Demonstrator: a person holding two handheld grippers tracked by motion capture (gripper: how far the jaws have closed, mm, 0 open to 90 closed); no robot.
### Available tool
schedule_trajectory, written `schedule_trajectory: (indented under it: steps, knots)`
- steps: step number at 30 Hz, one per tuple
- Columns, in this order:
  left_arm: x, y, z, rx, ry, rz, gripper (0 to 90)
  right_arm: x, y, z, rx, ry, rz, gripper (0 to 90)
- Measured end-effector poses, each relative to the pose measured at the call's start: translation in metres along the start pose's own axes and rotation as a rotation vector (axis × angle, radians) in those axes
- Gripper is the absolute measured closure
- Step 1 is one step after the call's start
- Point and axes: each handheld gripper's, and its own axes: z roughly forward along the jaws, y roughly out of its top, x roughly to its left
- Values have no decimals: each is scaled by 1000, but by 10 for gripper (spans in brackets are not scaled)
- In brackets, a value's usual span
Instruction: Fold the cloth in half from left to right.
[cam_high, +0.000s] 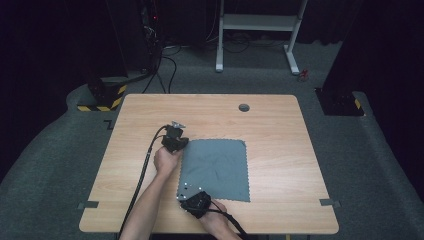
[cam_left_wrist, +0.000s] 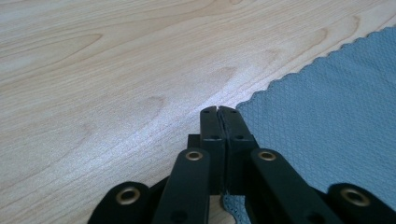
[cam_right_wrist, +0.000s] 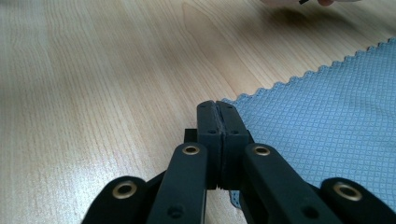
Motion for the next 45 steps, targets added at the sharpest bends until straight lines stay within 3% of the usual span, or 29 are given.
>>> schedule_trajectory:
  steps: [4, 9, 20, 34, 39, 45]
  knots:
    - [2, 3, -1, 10, -5, 3, 900, 1, 1, -1, 3, -3, -4, 900]
    - [7, 7, -7, -14, -37, -26, 900, 2, 2, -5, -8, -5, -12, 900]
    - [13, 8, -13, -30, -67, -32, 900, 2, 10, -14, -30, 4, -9, 900]
    - [30, 9, -35, -46, -55, -13, 900, 6, 33, -16, -66, 44, -25, 900]
    - [37, 7, -47, -59, -54, -32, 900, 9, 41, -20, -103, 57, -35, 900]
    - [28, 9, -41, -70, -63, -27, 900, 2, 30, -27, -119, 60, 8, 900]
